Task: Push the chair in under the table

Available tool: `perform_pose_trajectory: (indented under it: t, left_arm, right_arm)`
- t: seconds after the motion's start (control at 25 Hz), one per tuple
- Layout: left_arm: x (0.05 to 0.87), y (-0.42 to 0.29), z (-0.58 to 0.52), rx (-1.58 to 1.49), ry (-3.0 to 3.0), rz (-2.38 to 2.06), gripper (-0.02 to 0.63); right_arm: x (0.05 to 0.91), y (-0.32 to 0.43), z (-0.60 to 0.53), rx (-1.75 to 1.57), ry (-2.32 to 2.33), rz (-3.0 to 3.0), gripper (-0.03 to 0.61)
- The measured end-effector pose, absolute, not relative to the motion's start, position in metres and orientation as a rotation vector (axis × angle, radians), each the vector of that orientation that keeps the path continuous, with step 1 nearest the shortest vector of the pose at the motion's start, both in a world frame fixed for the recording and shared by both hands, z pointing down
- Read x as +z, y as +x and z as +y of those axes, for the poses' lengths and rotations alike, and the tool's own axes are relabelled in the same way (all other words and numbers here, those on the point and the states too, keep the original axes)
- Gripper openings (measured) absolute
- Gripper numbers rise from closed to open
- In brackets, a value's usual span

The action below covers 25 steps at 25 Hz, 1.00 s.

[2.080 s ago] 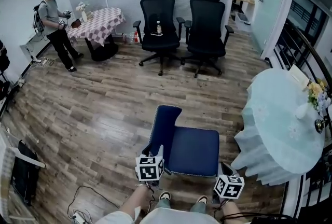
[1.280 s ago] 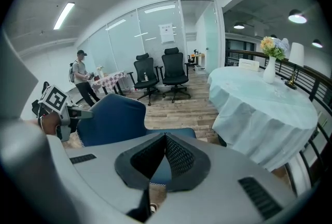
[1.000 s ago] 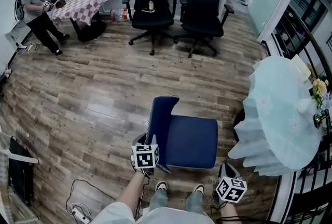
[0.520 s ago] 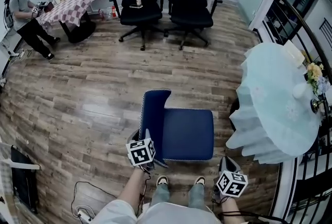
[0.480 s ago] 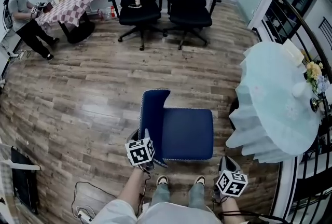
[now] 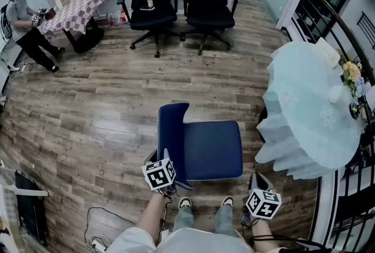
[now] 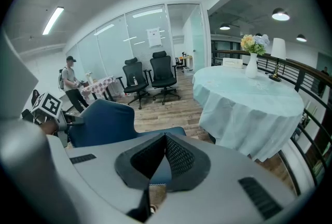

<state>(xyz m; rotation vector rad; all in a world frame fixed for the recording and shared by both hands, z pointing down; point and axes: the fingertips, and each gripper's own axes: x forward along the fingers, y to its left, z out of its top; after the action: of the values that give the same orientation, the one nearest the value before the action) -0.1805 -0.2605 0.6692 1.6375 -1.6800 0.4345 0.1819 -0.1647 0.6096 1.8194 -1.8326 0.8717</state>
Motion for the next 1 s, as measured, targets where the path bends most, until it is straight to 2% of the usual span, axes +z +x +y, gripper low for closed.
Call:
perform_pose_trajectory:
  t: [1.0]
  left_arm:
    - [0.669, -0.122, -0.258, 0.444, 1.656, -1.637, 0.095]
  right_arm:
    - [0.603, 0.237, -0.132, 0.885, 1.907, -1.775, 0.017]
